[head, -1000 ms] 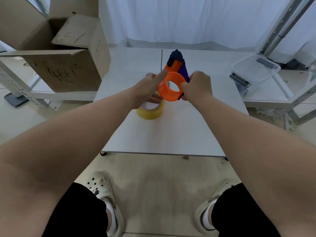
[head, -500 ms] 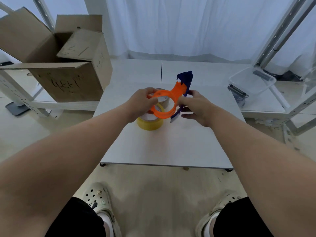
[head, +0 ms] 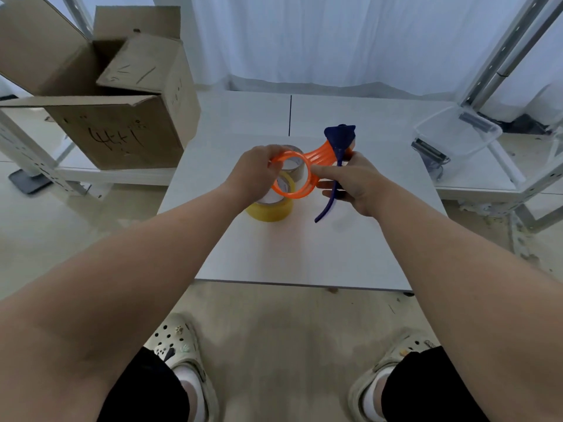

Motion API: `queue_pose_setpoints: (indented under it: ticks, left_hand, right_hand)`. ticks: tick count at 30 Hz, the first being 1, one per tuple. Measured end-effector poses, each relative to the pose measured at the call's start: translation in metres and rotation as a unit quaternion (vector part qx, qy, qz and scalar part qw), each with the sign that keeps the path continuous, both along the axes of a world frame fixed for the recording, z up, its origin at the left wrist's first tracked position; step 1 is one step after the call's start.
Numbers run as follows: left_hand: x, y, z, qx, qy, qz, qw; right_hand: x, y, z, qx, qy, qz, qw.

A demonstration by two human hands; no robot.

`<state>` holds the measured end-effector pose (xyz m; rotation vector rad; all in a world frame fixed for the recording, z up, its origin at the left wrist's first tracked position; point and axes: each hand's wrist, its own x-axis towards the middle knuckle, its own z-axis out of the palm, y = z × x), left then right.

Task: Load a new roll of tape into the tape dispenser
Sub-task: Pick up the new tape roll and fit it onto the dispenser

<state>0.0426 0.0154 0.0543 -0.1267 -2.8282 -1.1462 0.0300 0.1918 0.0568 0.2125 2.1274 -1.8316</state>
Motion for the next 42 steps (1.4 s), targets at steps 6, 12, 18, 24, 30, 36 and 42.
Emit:
queue_pose_setpoints:
  ticks: [6,12,18,24,30,36,42]
  left_hand:
    - [-0.001,-0.007,-0.015,-0.122,-0.078,-0.052,0.988]
    - [0.01,-0.022,-0.045,-0.151,-0.194,0.029,0.969]
    - [0.009,-0.026,-0.057,-0.094,-0.141,0.039,0.985]
    - [0.002,-0.018,-0.059,-0.115,-0.157,0.031,0.98]
    - [-0.006,-0.008,-0.051,-0.155,-0.161,0.038,0.974]
    - [-0.01,-0.008,-0.049,-0.208,-0.159,0.034,0.965]
    - [-0.002,-0.026,-0.02,-0.093,-0.098,0.066,0.989]
  right_hand:
    - [0.005,0.005,-0.018,-0.036,-0.006,-0.039,0.999]
    - [0.007,0.01,-0.034,-0.064,-0.024,-0.087,0.994]
    - [0.009,0.013,-0.036,-0.077,0.006,-0.127,0.989]
    - [0.008,0.011,-0.039,-0.041,0.046,-0.18,0.982]
    - [0.009,0.006,-0.04,0.005,0.039,-0.181,0.983]
    - [0.009,0.001,-0.031,0.033,0.047,-0.173,0.983]
    - [0.005,-0.006,0.001,0.031,0.068,-0.16,0.984]
